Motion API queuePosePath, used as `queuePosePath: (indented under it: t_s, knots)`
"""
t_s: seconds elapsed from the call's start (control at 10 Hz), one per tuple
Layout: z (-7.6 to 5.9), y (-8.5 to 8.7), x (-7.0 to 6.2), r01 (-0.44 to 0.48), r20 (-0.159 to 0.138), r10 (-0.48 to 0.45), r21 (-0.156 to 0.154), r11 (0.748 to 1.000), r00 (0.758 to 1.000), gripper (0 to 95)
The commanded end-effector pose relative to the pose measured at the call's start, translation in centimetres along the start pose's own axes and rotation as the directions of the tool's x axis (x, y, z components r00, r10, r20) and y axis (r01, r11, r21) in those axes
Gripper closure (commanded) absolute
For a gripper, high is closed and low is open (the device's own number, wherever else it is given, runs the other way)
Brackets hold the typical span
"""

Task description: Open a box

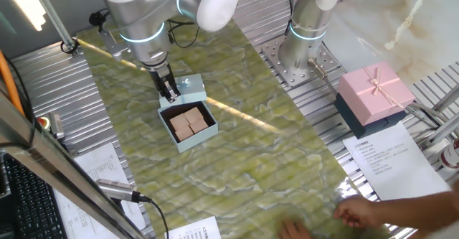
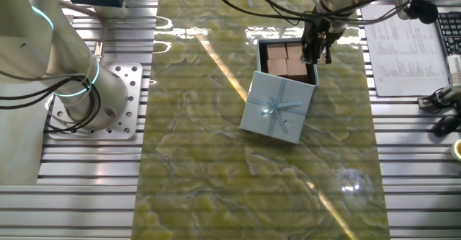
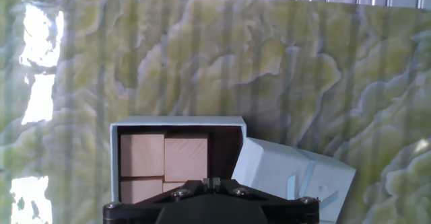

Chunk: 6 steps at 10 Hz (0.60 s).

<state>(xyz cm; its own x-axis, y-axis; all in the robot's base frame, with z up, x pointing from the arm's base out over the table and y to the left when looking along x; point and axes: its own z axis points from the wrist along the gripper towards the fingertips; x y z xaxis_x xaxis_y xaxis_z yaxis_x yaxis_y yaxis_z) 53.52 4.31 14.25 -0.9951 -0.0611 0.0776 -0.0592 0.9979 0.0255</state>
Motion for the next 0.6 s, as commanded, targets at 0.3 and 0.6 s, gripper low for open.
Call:
queuePosePath:
  t_s: [0.3, 0.6]
  knots:
    - [-0.08, 0.0, 0.01, 0.019, 0.003, -0.019, 0.006, 1.0, 1.0, 95.0]
    - [-0.09, 0.01, 0.0, 0.015, 0.009, -0.015, 0.006, 1.0, 1.0, 95.0]
